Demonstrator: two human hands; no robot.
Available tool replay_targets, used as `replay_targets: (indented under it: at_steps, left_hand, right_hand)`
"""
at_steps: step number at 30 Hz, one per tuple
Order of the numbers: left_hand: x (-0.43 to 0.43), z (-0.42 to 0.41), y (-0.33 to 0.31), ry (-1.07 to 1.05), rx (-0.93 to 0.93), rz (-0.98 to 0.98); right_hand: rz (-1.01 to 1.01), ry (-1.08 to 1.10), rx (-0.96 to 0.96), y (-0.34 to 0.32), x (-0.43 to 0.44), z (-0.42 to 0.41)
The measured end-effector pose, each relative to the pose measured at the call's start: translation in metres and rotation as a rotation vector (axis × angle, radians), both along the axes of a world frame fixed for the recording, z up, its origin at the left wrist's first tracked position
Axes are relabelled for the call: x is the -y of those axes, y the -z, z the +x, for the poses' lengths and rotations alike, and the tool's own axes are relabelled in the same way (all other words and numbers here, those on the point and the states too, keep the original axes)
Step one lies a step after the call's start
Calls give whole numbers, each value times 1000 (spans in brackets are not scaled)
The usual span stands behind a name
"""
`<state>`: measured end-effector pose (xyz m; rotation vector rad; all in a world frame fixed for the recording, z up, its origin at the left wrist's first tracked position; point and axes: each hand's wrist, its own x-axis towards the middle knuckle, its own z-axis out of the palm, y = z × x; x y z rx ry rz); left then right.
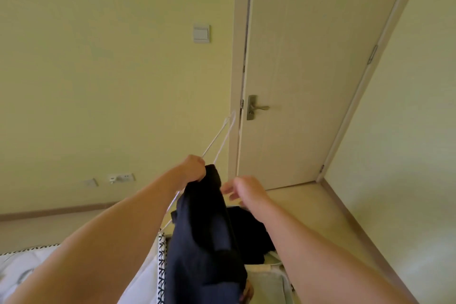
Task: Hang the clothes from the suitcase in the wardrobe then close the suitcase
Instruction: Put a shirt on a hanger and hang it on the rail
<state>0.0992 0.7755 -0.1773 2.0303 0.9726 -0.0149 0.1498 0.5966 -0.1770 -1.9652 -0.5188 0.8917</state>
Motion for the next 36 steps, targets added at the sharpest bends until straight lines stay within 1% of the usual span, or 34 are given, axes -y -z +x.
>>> replay_targets:
  at_steps: [1,2,3,4,5,6,8,12,15,18,20,21,23,25,27,29,31,32,34,35,36]
  left_hand:
    - [1,-3,-9,-18,64,13]
    - [0,-8,-19,-4,111,3]
    - [1,-12,-29,33,145,-28]
    - [2,-18,-37,93,173,-54]
    - [3,-24,-46,136,215,-95]
    - [3,-30,-54,171,242,-120]
    - [-2,-39,-67,240,262,-164]
    - [-5,-51,-89,345,300,-177]
    - [-1,-53,-103,319,352,-194]
    - [0,-53,-108,255,411,-195]
    - [0,-51,-112,192,427,-131]
    - [0,-48,-114,134,423,-63]
    - [-4,-42,-113,-21,400,88]
    - [-12,-38,-107,-130,387,194]
    - [-21,-35,-100,-162,309,284]
    - [-25,-32,-95,-158,253,306]
    - [-19,-29,-92,-91,231,263]
    - [-16,-27,-89,-29,225,231]
    - [-4,-24,-80,100,220,82]
    - [2,-23,-77,135,232,-20]
    - [7,-22,-73,142,244,-82]
  right_hand:
    - [-42,88,131,9,4,9]
    - [-109,101,216,15,8,12]
    - [-186,48,246,20,12,13]
    - [-232,-20,230,21,15,12]
    - [-236,-70,188,21,17,10]
    - [-210,-102,126,19,18,8]
    - [-148,-93,38,16,16,8]
    - [-13,-8,-16,18,4,14]
    - [0,-37,43,22,-10,13]
    - [-42,-108,219,29,-20,10]
    - [-46,-107,239,30,-22,9]
    - [-26,-72,223,27,-22,9]
    - [40,18,202,24,-20,13]
    - [132,106,204,19,-18,18]
    - [214,148,253,11,-16,22]
    - [244,114,349,1,-18,23]
    - [237,40,439,-7,-23,20]
    - [247,15,440,-10,-26,16]
    - [312,10,379,-18,-34,7]
    - [345,22,339,-23,-38,5]
    - [360,45,308,-26,-40,4]
